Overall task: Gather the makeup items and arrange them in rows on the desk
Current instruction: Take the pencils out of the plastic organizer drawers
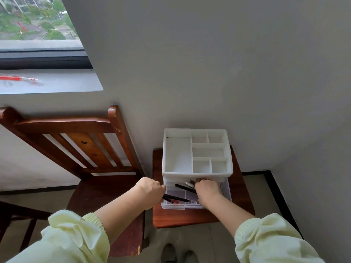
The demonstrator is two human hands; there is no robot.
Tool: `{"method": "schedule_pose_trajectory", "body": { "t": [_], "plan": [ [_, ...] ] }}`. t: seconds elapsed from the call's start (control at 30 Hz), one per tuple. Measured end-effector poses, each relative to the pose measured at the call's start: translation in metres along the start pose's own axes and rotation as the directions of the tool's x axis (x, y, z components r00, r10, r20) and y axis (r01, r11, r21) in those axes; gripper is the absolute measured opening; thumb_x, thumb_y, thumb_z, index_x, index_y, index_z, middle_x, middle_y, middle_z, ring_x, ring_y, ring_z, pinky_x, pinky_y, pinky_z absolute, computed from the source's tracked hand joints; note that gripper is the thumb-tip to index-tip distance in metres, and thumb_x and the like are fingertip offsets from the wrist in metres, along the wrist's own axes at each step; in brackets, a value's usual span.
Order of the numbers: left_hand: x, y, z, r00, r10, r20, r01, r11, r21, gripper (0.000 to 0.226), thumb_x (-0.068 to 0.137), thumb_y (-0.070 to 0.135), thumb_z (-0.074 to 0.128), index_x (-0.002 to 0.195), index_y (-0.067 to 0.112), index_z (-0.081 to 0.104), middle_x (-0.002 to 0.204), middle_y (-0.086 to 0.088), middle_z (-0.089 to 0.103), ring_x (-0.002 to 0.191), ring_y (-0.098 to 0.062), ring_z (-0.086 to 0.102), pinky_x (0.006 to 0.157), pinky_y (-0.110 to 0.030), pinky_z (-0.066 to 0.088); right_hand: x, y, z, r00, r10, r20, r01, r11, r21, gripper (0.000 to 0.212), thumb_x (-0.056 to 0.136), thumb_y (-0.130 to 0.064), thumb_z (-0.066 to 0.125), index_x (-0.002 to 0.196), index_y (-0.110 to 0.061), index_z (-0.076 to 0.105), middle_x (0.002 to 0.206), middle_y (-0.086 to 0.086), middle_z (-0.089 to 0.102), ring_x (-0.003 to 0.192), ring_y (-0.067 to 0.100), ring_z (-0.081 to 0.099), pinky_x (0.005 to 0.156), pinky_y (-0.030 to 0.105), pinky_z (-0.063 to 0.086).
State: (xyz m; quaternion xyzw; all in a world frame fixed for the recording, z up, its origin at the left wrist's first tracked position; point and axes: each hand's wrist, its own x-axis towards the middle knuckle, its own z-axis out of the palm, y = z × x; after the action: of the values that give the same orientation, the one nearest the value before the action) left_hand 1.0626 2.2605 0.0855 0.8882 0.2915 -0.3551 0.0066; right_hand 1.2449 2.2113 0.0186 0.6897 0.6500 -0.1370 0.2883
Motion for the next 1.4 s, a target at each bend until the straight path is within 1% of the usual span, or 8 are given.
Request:
{"method": "schedule_pose_trajectory", "body": {
  "t": [0.17,0.5,0.63,0.83,0.93,1.03,1.2,1.4],
  "plan": [
    [0.002,0.003,0.000,1.000,-0.005,0.000,0.005,0.999,-0.036,0.038,0.094,-0.001,0.047,0.132,0.004,0.041,0.117,-0.010,0.060,0.104,-0.029,0.061,0.071,-0.034,0.043,-0.002,0.002,0.003,0.999,0.032,-0.015,-0.030,0.992,0.124,0.034,0.091,-0.016,0.052,0.125,-0.010,0.049,0.120,0.011,0.061,0.108,0.028,0.061,0.085,0.036,0.050],
    [0.007,0.008,0.017,1.000,-0.003,0.010,0.004,0.998,-0.069,0.038,0.100,0.010,0.042,0.137,0.005,0.035,0.113,-0.010,0.062,0.101,-0.030,0.062,0.070,-0.035,0.044,-0.010,0.010,-0.001,0.989,-0.076,-0.125,0.107,0.958,0.264,0.034,0.097,-0.012,0.041,0.131,-0.011,0.044,0.120,0.015,0.061,0.108,0.035,0.060,0.085,0.042,0.049],
    [0.007,0.006,0.023,1.000,-0.017,0.026,0.020,0.995,-0.099,0.031,0.101,0.012,0.042,0.131,0.006,0.041,0.115,-0.010,0.061,0.103,-0.030,0.061,0.072,-0.037,0.044,-0.012,0.020,-0.006,0.983,-0.143,-0.114,0.163,0.966,0.203,0.038,0.094,-0.003,0.042,0.132,-0.007,0.042,0.121,0.016,0.060,0.110,0.034,0.059,0.084,0.041,0.047],
    [0.005,0.004,0.030,0.999,-0.030,0.025,0.033,0.991,-0.128,0.027,0.100,0.015,0.042,0.126,0.007,0.044,0.111,-0.011,0.063,0.101,-0.031,0.062,0.075,-0.038,0.047,-0.018,0.046,-0.012,0.982,-0.187,-0.014,0.187,0.978,0.088,0.030,0.095,-0.009,0.044,0.124,-0.004,0.048,0.127,0.017,0.058,0.115,0.034,0.056,0.088,0.038,0.046],
    [0.005,0.007,0.031,0.999,-0.029,0.032,0.033,0.992,-0.124,0.026,0.100,0.014,0.043,0.124,0.007,0.044,0.111,-0.011,0.063,0.100,-0.031,0.062,0.070,-0.037,0.044,-0.022,0.048,-0.012,0.981,-0.191,0.038,0.191,0.982,-0.005,0.030,0.095,-0.011,0.045,0.124,-0.004,0.050,0.125,0.016,0.059,0.112,0.031,0.057,0.085,0.036,0.046],
    [0.005,0.009,0.029,0.999,-0.032,0.036,0.036,0.991,-0.127,0.026,0.100,0.014,0.043,0.125,0.007,0.043,0.111,-0.011,0.062,0.100,-0.031,0.062,0.067,-0.036,0.042,-0.025,0.047,-0.012,0.978,-0.210,0.009,0.209,0.971,-0.118,0.031,0.093,-0.006,0.049,0.124,-0.005,0.051,0.123,0.014,0.061,0.110,0.031,0.060,0.084,0.038,0.048],
    [0.004,0.010,0.025,0.999,-0.036,0.029,0.039,0.992,-0.121,0.024,0.100,0.013,0.042,0.123,0.006,0.045,0.111,-0.011,0.063,0.099,-0.031,0.062,0.066,-0.035,0.039,-0.031,0.056,-0.019,0.987,-0.147,-0.060,0.132,0.969,-0.209,0.041,0.085,0.004,0.055,0.125,-0.003,0.050,0.123,0.011,0.063,0.110,0.030,0.063,0.079,0.037,0.051],
    [0.005,0.012,0.018,0.999,-0.027,0.042,0.033,0.991,-0.133,0.031,0.098,0.006,0.043,0.129,0.008,0.042,0.112,-0.010,0.062,0.099,-0.030,0.062,0.065,-0.035,0.039,-0.041,0.060,-0.026,1.000,-0.024,-0.007,0.022,0.973,-0.232,0.038,0.087,0.000,0.055,0.124,-0.006,0.051,0.121,0.007,0.063,0.107,0.026,0.063,0.067,0.031,0.041]
  ]
}}
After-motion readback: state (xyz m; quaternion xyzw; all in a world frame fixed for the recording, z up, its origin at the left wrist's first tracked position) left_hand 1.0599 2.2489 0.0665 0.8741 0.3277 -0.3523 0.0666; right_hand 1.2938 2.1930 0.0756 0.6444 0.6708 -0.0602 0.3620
